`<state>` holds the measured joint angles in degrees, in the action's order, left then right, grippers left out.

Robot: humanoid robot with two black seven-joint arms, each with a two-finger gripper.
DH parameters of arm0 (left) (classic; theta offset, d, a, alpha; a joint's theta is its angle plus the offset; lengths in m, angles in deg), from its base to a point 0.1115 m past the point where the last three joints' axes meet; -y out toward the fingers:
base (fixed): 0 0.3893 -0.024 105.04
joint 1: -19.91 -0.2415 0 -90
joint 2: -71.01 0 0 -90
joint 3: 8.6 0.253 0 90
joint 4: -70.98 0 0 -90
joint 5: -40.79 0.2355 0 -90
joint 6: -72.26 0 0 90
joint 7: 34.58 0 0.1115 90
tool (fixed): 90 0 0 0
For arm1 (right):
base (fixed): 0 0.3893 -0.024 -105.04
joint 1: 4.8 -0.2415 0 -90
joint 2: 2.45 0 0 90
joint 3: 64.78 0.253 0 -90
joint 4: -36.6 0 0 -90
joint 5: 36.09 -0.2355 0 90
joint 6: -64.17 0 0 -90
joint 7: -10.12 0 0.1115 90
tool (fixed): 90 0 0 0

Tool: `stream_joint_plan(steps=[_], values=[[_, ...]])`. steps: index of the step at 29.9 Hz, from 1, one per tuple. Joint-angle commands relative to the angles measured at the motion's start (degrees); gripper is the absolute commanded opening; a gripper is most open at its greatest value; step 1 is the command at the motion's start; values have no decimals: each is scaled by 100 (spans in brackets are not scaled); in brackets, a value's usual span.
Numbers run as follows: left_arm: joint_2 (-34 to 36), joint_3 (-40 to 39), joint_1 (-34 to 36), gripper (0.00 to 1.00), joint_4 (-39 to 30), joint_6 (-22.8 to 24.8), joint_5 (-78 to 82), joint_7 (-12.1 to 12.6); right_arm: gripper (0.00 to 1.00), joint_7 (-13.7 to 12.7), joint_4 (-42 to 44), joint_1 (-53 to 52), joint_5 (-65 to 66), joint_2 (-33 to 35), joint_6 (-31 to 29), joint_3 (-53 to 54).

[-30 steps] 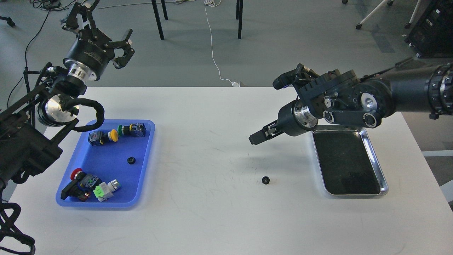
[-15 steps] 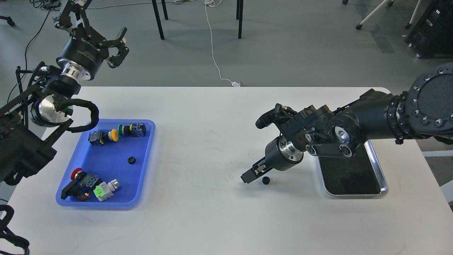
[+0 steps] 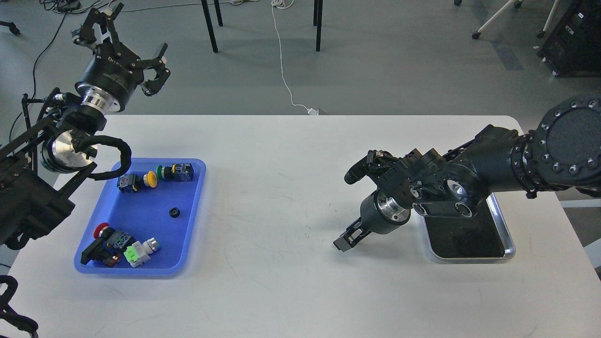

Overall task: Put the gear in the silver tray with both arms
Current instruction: 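Grasp the black gear with the right gripper and lift it, then lower the gear into the silver tray and open the right gripper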

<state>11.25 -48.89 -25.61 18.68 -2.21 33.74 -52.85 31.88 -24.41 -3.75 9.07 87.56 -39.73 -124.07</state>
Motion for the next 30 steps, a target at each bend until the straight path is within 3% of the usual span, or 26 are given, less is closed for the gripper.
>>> stream_joint_plan(steps=[1,6,9,18,30], values=[[26,4,9,98,0,2,2,-1,43,-5,-8,45,2,-1,-8,-3],[61,21,9,98,0,-6,11,7,21,-110,-8,45,11,-1,-8,-29],[35,48,9,98,0,-15,20,-1,16,-137,-8,45,11,-1,-17,-64],[87,39,9,98,0,-6,20,-1,13,-128,-25,-218,11,-1,-25,-82],[228,56,17,98,-9,11,28,7,13,-181,80,-623,1583,1676,159,-513]])
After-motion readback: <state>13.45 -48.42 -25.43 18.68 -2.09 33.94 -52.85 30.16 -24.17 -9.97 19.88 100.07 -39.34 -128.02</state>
